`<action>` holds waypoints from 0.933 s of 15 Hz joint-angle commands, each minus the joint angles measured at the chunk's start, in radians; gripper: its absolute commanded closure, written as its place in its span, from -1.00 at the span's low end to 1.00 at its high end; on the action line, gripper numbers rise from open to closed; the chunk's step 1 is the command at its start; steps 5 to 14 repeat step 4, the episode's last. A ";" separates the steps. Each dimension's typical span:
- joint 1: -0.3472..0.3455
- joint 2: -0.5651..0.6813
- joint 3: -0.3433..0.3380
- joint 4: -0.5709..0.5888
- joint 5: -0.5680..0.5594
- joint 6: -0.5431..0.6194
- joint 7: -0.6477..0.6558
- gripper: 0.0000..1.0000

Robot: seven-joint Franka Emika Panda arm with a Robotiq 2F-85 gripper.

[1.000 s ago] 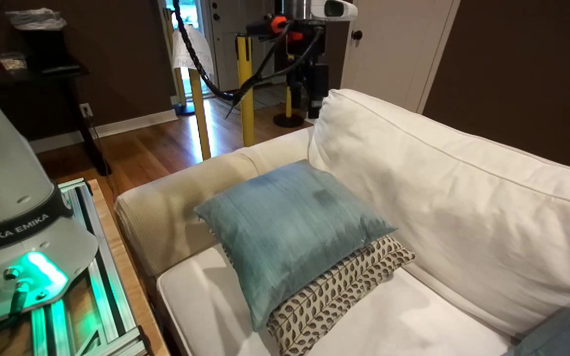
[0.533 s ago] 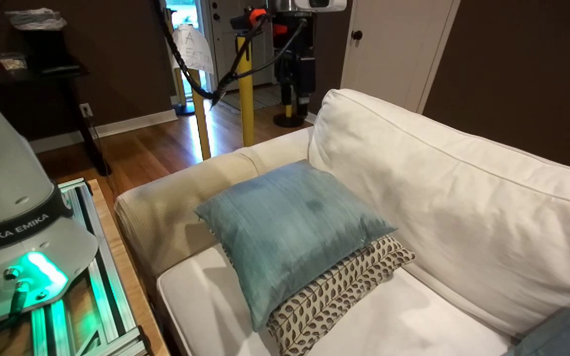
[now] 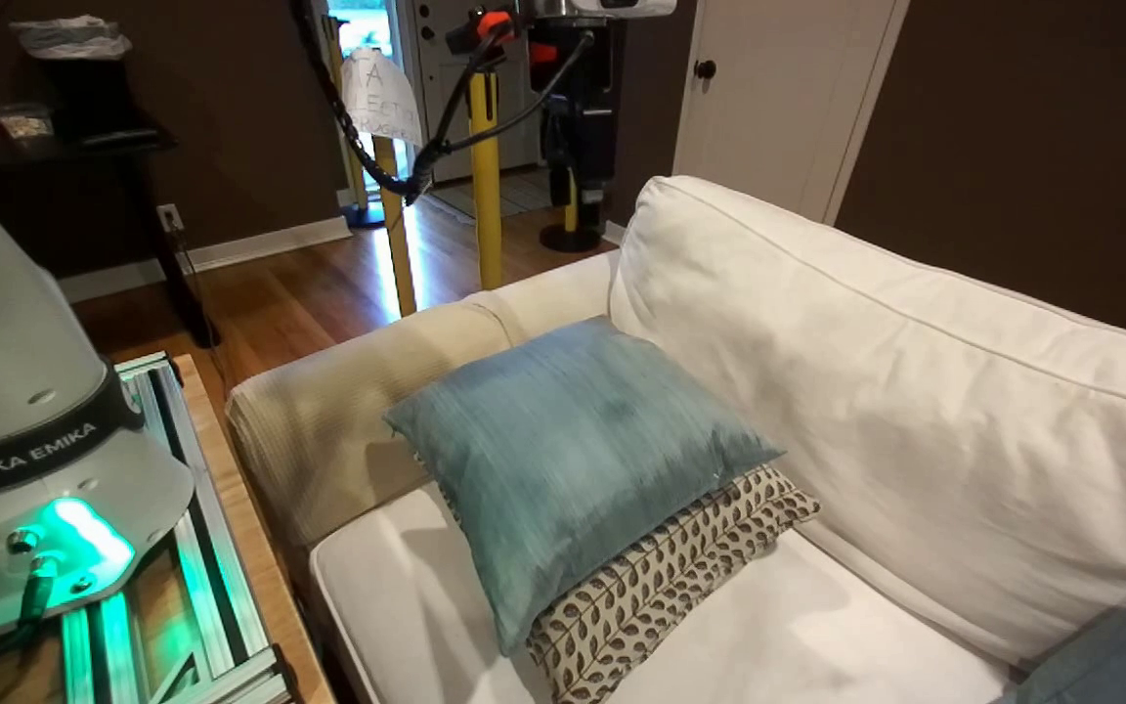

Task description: Pick up the beige and black pillow on the far left and lay it on the couch, pick up the blue pillow and stack it on the lying beige and black pillow

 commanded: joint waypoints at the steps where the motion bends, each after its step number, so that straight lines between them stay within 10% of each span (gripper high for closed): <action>1: -0.017 0.000 0.017 0.001 0.005 -0.001 -0.003 -1.00; 14: -0.017 0.000 0.017 0.001 0.005 -0.001 -0.001 -1.00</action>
